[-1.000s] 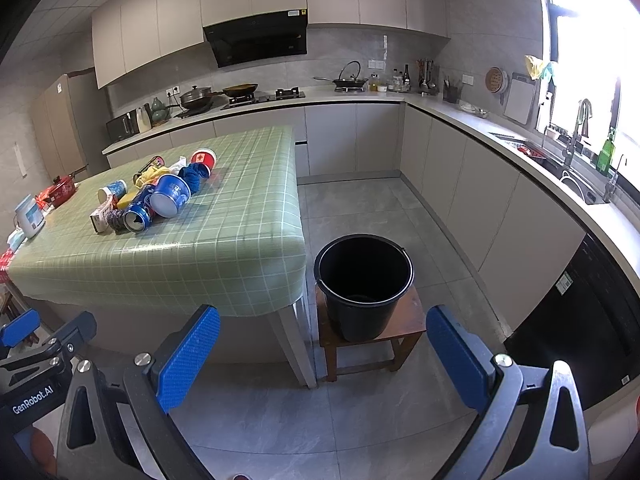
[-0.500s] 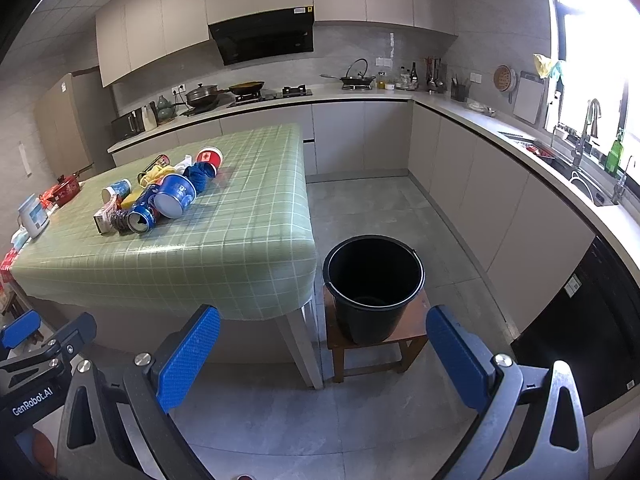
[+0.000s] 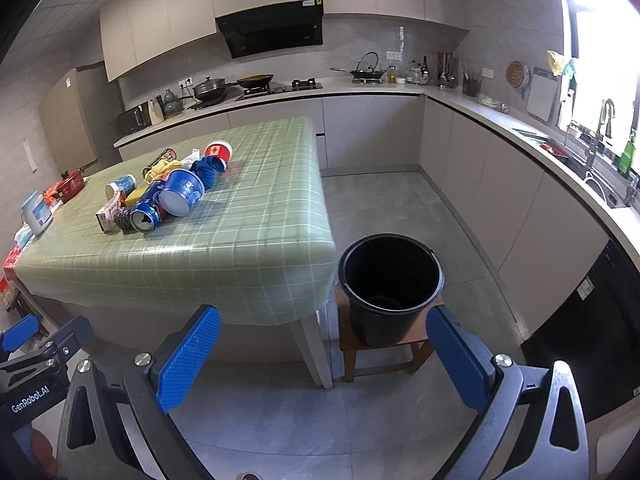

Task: Collect trash
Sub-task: 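Grasp the white-red milk carton with the left tool while the right tool grasps the blue paper bowl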

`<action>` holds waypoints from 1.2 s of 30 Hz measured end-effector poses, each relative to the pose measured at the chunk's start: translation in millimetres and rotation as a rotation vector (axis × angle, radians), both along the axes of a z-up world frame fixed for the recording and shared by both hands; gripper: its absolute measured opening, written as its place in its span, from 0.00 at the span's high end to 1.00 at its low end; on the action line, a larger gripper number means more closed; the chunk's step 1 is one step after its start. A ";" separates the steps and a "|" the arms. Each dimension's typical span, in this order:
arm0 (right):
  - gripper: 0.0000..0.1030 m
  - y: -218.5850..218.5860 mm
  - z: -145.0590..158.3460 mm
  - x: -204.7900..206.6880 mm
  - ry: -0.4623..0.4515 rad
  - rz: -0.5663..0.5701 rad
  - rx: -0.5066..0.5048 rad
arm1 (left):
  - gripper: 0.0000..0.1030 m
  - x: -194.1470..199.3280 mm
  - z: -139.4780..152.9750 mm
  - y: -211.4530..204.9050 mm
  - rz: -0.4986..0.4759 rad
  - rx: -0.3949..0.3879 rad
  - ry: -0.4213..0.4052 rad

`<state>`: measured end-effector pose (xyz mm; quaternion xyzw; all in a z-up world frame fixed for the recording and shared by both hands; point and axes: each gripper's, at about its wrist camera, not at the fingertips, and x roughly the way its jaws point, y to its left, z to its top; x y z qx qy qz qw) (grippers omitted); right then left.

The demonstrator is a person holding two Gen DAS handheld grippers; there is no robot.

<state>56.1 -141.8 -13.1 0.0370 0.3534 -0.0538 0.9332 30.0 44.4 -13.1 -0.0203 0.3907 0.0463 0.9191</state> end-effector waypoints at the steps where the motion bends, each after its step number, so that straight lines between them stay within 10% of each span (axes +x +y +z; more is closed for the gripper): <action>1: 0.00 3.9 -1.1 3.2 0.003 0.003 -0.001 | 0.00 4.0 -1.3 5.8 0.009 -0.002 0.006; 22: 0.00 174.1 -17.3 155.1 0.044 -0.019 0.021 | 0.00 151.9 -18.7 197.6 0.079 0.005 0.041; 36: 0.00 189.8 -34.9 282.4 0.094 0.012 0.058 | 0.00 260.3 -30.2 229.2 0.128 0.024 0.060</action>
